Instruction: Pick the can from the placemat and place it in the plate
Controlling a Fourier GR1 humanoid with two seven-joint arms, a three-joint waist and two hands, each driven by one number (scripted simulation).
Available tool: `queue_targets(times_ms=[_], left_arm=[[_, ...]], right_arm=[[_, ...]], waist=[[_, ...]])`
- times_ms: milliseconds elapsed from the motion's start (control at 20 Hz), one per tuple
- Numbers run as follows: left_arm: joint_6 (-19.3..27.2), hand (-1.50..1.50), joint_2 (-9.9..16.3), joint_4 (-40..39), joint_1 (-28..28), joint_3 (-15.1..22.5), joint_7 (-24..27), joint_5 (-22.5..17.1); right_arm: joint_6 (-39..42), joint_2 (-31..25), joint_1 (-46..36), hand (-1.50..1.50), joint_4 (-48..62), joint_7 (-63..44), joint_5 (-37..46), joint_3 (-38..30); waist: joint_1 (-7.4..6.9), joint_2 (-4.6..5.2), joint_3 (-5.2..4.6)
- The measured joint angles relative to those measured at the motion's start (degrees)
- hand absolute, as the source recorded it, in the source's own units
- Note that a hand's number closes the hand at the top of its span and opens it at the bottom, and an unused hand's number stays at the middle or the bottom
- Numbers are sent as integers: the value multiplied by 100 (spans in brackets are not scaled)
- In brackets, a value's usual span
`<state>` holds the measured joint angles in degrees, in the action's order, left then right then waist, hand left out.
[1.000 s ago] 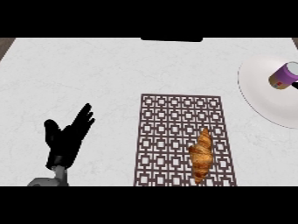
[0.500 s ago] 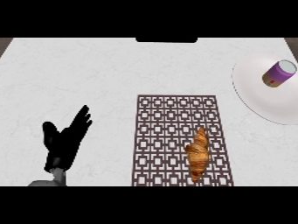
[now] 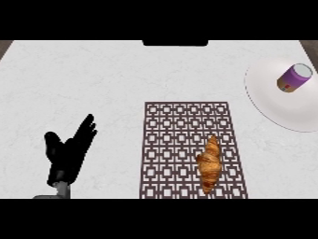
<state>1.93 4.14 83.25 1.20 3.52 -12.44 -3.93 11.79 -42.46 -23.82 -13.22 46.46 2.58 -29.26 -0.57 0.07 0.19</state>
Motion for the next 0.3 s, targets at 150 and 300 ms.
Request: queue_targets(times_ms=[150,300], left_arm=[[0,0,15,95,96,-30,-57,-6],[-23,0,6,239,218,-3,-140,6]], right_arm=[[32,56,342,-150,-156,140,-20,84],[-21,82,492,-150,-311,106,-66,158]], waist=[[26,-9,-8],[28,-8,-10]])
